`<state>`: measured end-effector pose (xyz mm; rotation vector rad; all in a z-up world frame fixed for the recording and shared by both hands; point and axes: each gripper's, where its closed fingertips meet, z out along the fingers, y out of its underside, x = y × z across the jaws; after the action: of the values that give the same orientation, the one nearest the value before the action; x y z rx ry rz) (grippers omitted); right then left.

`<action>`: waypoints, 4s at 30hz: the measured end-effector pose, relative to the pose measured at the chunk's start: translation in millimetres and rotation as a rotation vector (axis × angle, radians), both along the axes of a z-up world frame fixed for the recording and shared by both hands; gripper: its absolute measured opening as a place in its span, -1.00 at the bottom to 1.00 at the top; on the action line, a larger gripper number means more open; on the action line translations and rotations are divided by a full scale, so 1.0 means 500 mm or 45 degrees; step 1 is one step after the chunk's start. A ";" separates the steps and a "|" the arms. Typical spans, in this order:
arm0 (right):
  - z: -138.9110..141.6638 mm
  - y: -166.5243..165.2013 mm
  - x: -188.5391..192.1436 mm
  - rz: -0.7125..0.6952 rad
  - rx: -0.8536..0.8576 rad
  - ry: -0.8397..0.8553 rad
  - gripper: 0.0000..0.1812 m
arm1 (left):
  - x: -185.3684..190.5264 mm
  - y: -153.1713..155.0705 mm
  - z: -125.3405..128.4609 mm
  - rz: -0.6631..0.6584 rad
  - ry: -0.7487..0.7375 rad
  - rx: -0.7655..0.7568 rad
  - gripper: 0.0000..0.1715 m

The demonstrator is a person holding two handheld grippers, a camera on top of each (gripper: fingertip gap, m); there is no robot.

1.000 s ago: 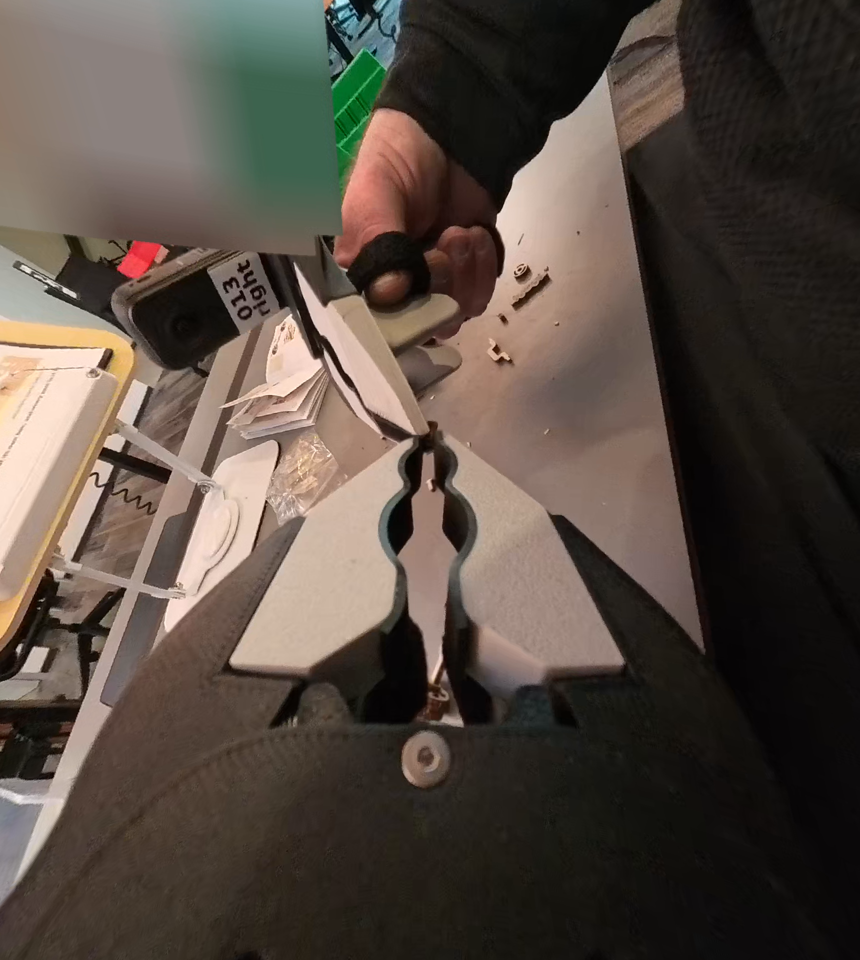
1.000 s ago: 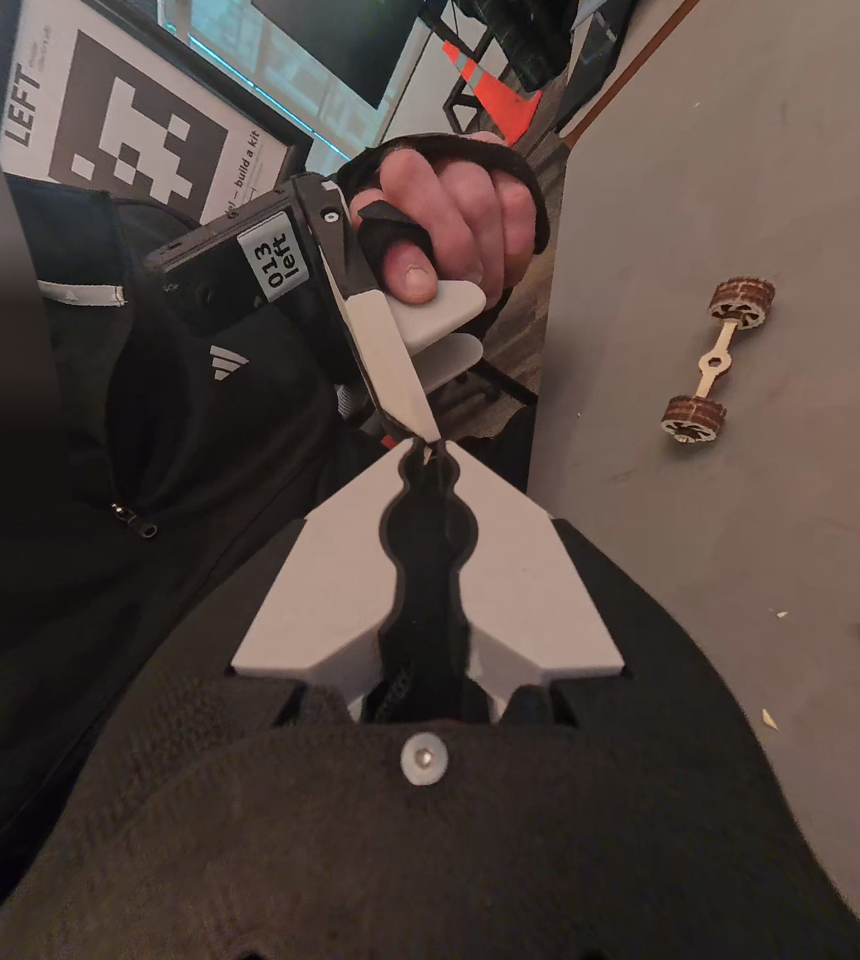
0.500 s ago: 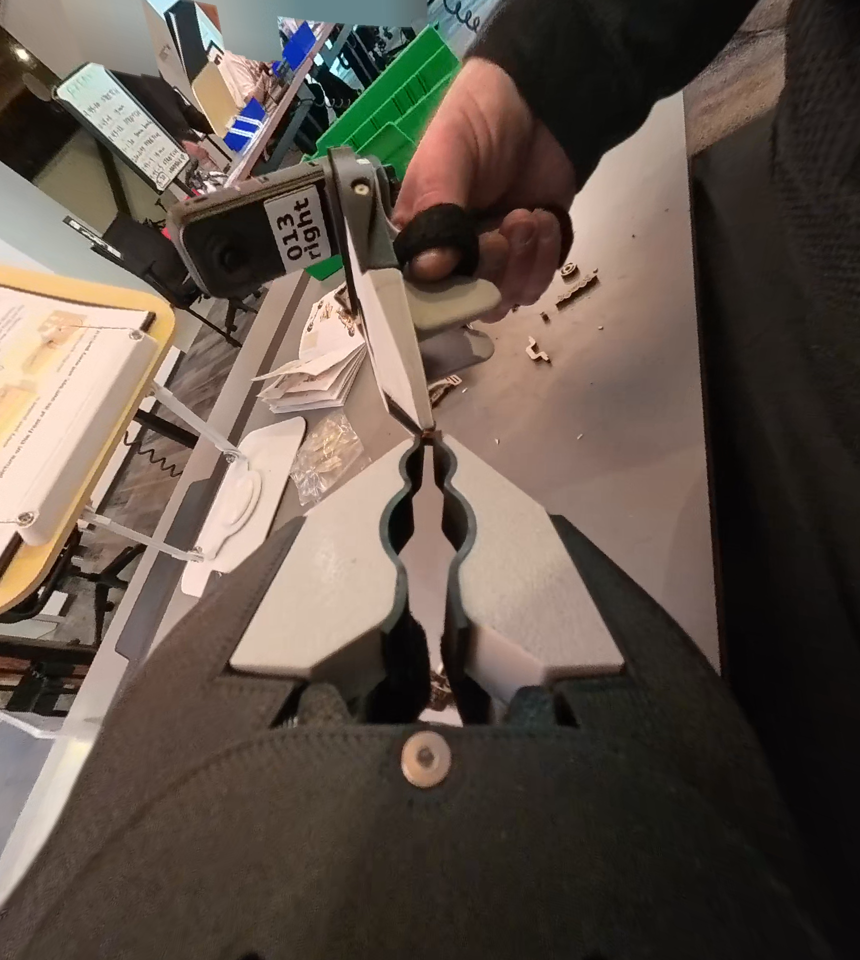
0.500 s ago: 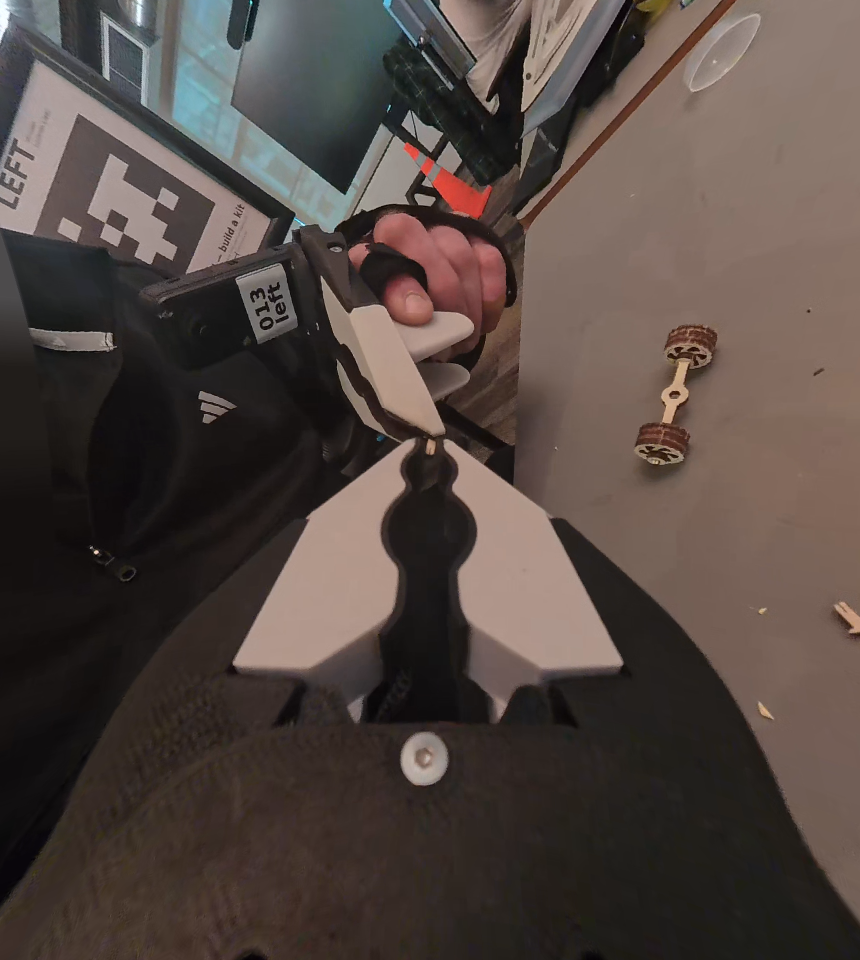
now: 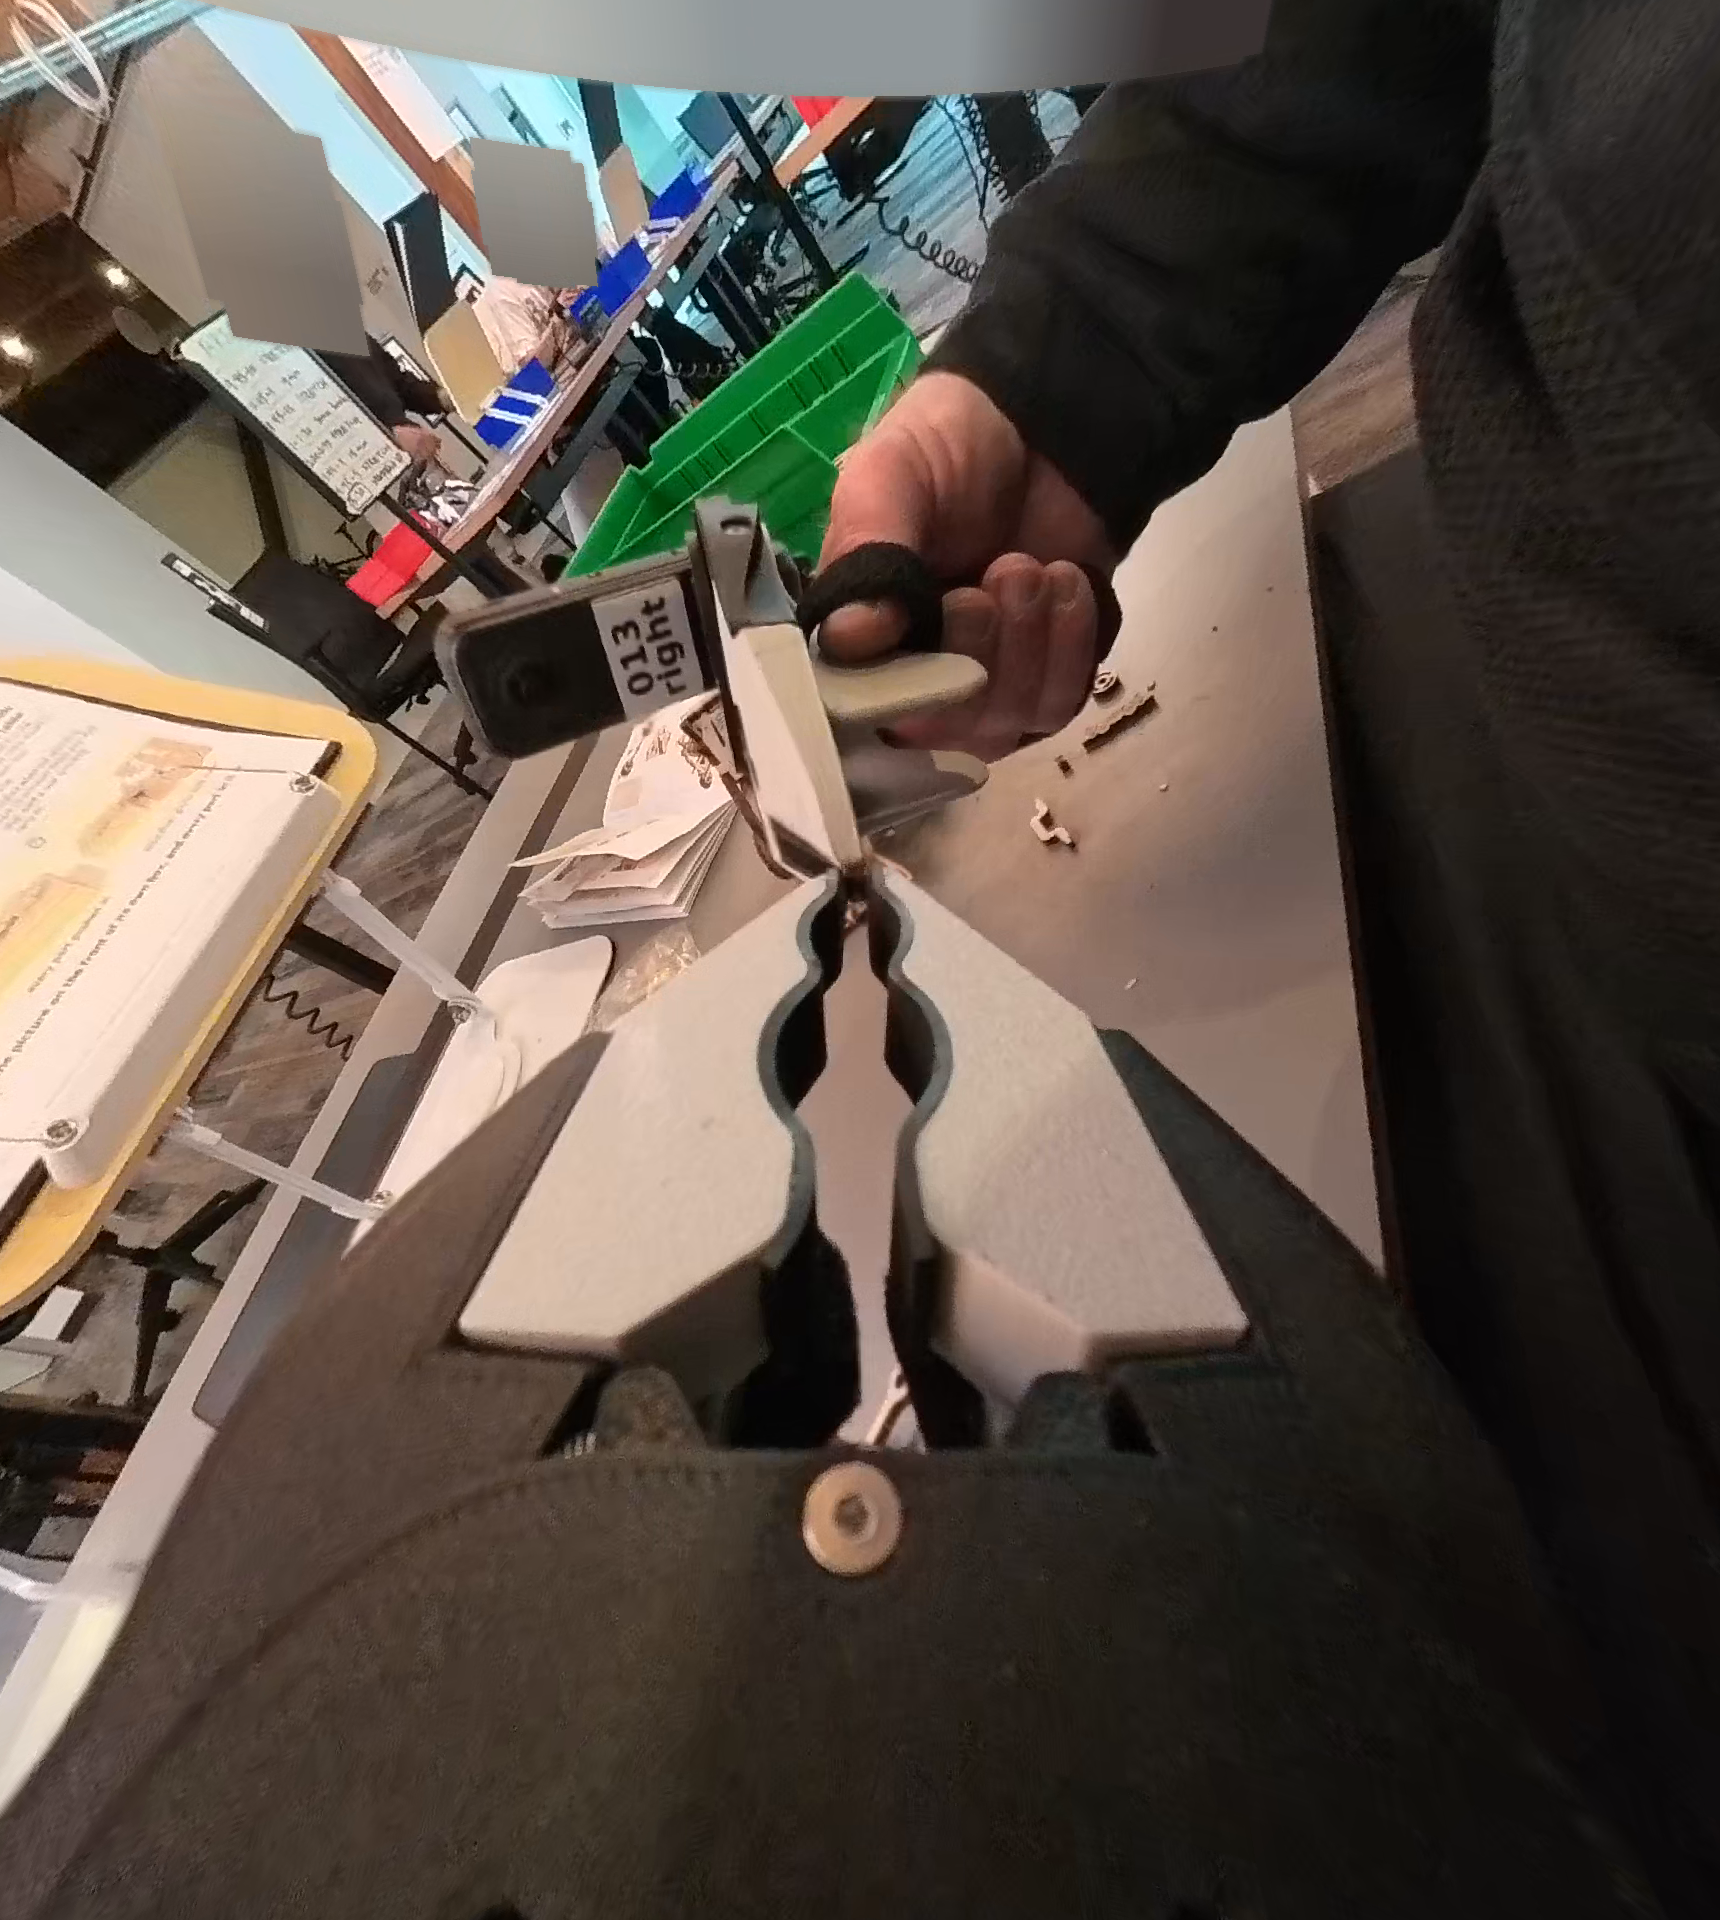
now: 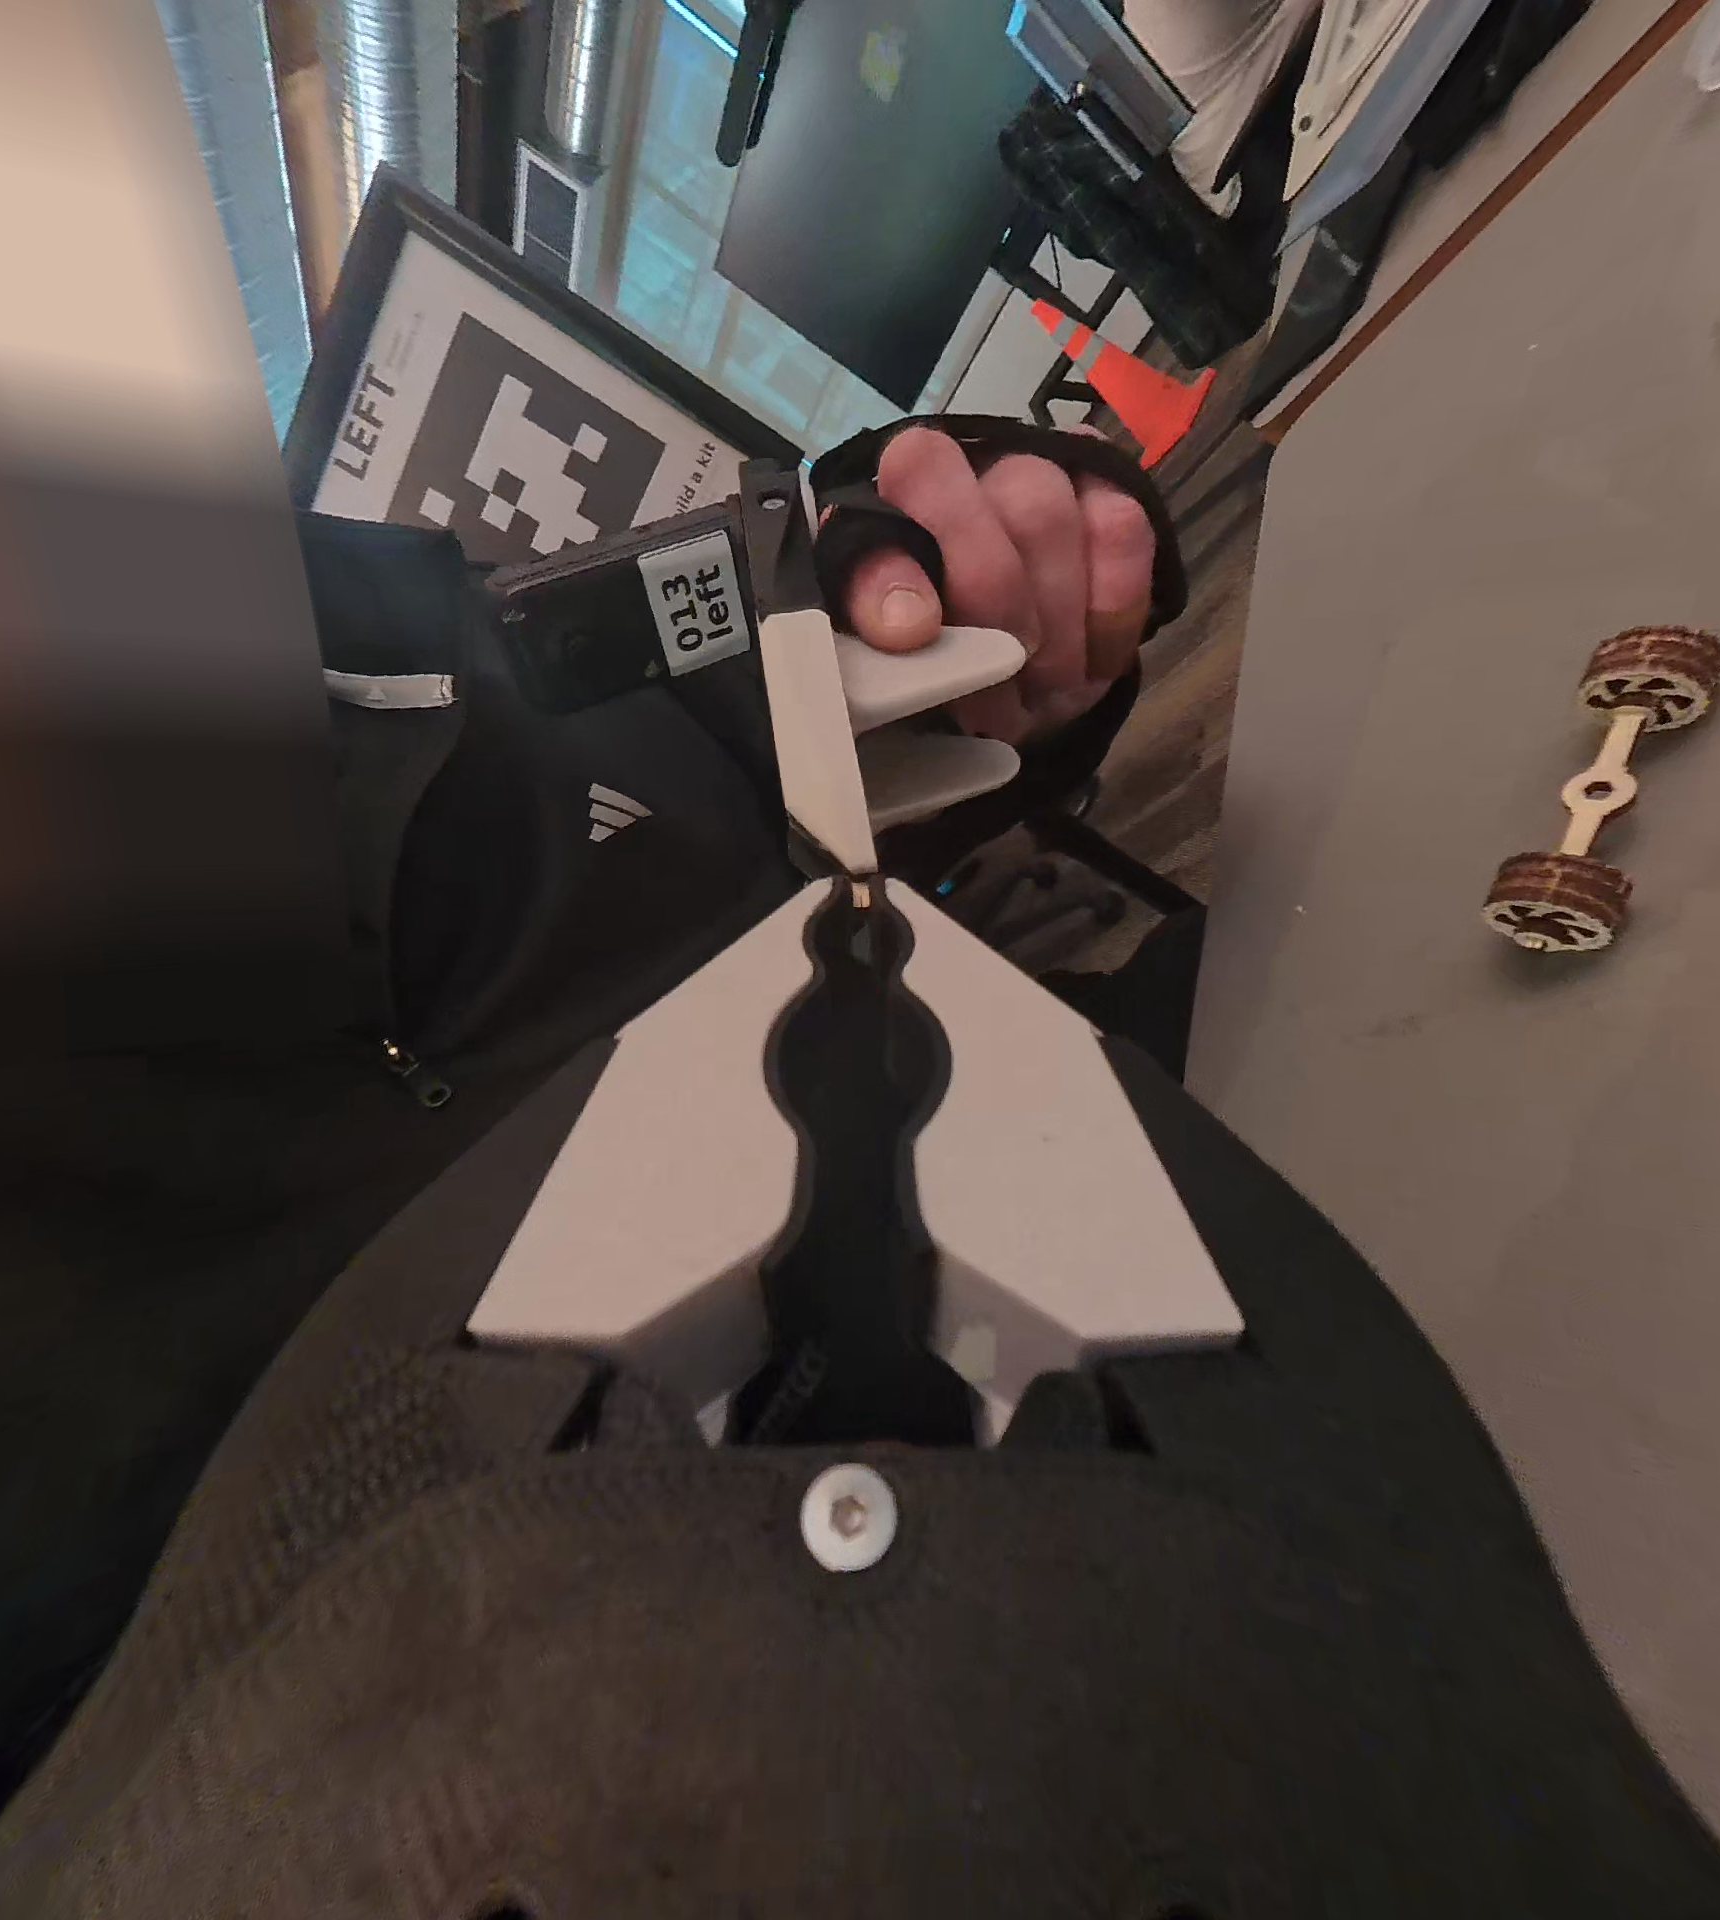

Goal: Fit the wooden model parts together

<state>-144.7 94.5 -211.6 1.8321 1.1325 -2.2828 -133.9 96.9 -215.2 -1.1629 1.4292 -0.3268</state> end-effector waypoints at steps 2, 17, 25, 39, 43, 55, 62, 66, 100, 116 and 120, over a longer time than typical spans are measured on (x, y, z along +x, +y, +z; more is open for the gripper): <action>-0.003 -0.001 -0.001 0.002 -0.002 -0.005 -1.00 | -0.001 -0.001 -0.004 -0.001 0.013 -0.022 -1.00; -0.239 0.093 -0.095 -0.488 0.970 -0.727 -0.59 | -0.190 0.115 -0.186 0.324 0.388 -0.476 -1.00; -0.272 0.107 -0.107 -0.513 1.015 -0.794 -0.78 | -0.178 0.112 -0.223 0.248 0.533 -0.593 -0.99; -0.272 0.110 -0.106 -0.429 1.317 -0.755 -0.79 | -0.174 0.121 -0.235 0.129 0.948 -0.645 -1.00; -0.272 0.113 -0.104 -0.417 1.336 -0.714 -0.79 | -0.171 0.118 -0.245 0.010 1.048 -0.760 -1.00; -0.272 0.112 -0.104 -0.396 1.334 -0.678 -0.79 | -0.163 0.116 -0.249 -0.047 1.171 -0.820 -1.00; -0.272 0.112 -0.105 -0.396 1.329 -0.677 -0.79 | -0.164 0.114 -0.249 -0.008 1.201 -0.773 -1.00; -0.272 0.113 -0.104 -0.405 1.335 -0.673 -0.79 | -0.164 0.113 -0.250 -0.018 1.240 -0.753 -1.00; -0.260 0.101 -0.089 -0.380 2.049 -0.486 -0.80 | -0.161 0.104 -0.253 -0.002 1.367 -0.673 -1.00; -0.260 0.100 -0.089 -0.389 2.086 -0.463 -0.80 | -0.145 0.101 -0.249 0.045 1.466 -0.654 -1.00; -0.260 0.100 -0.089 -0.388 2.077 -0.462 -0.80 | -0.145 0.102 -0.249 0.051 1.458 -0.667 -1.00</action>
<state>-188.9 144.6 -341.6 2.5468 3.1565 -0.5845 -206.6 147.7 -339.6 -1.9613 2.3758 0.0456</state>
